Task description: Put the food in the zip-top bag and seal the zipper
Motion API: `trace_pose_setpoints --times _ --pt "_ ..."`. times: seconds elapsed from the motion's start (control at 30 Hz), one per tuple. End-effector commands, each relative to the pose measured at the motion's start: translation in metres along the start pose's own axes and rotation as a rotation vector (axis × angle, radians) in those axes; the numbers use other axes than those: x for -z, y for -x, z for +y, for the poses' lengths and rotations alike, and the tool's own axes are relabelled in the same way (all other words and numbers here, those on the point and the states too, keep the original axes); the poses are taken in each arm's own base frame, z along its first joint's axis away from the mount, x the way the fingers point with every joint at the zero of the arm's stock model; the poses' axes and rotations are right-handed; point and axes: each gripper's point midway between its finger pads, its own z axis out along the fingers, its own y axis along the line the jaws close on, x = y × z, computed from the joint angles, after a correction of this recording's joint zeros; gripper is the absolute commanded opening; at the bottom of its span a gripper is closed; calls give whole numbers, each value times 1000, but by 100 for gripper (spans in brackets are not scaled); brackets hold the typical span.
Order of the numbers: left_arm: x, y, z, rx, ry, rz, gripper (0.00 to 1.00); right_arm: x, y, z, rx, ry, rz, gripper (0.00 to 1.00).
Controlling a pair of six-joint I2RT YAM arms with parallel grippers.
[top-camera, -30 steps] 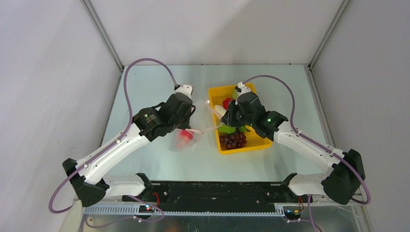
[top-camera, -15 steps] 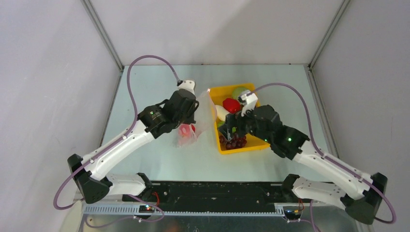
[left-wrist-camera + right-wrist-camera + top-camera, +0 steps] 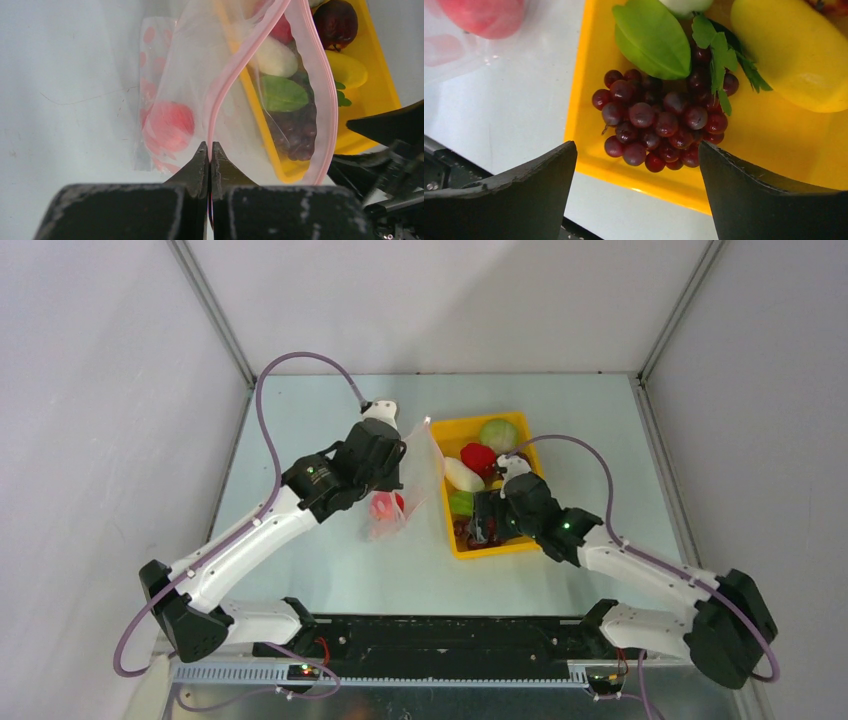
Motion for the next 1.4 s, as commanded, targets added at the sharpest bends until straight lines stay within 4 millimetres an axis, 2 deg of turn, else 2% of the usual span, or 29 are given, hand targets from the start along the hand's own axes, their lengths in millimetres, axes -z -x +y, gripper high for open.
trace_pose_setpoints --times 0.0,0.17,0.27,0.47,0.53,0.6,0.73,0.77,0.83,1.07,1.27,1.37 --pt "-3 3 -5 36 -22 -13 0 -18 3 -6 -91 -61 -14 92" --pt "-3 3 -9 36 -40 -12 0 -35 -24 -22 -118 -154 83 83" --pt "-4 3 -9 37 -39 -9 0 -41 -34 -28 -126 -195 112 81" --pt "-3 3 -8 38 -35 -10 0 -53 -43 -40 -162 -258 131 73" --pt "-3 2 -7 39 -35 -8 0 -56 -45 -42 -167 -269 132 68" --pt "-3 2 -7 39 -33 -8 0 -56 -44 -42 -170 -273 128 60" --pt "-2 3 -8 42 -37 -11 0 -51 -34 -40 -174 -261 90 32" --pt "-2 3 -8 45 -39 -11 0 -49 -31 -40 -171 -263 78 21" --pt "-3 3 -8 45 -40 -11 0 -41 -20 -38 -170 -249 39 14" --pt "-3 3 -9 46 -43 -8 0 -15 3 -33 -195 -219 -44 0" --pt "-6 2 -10 47 -42 -2 0 15 26 -23 -219 -148 -137 0" --pt "-6 2 -11 49 -48 -1 0 36 44 -17 -242 -93 -212 0"
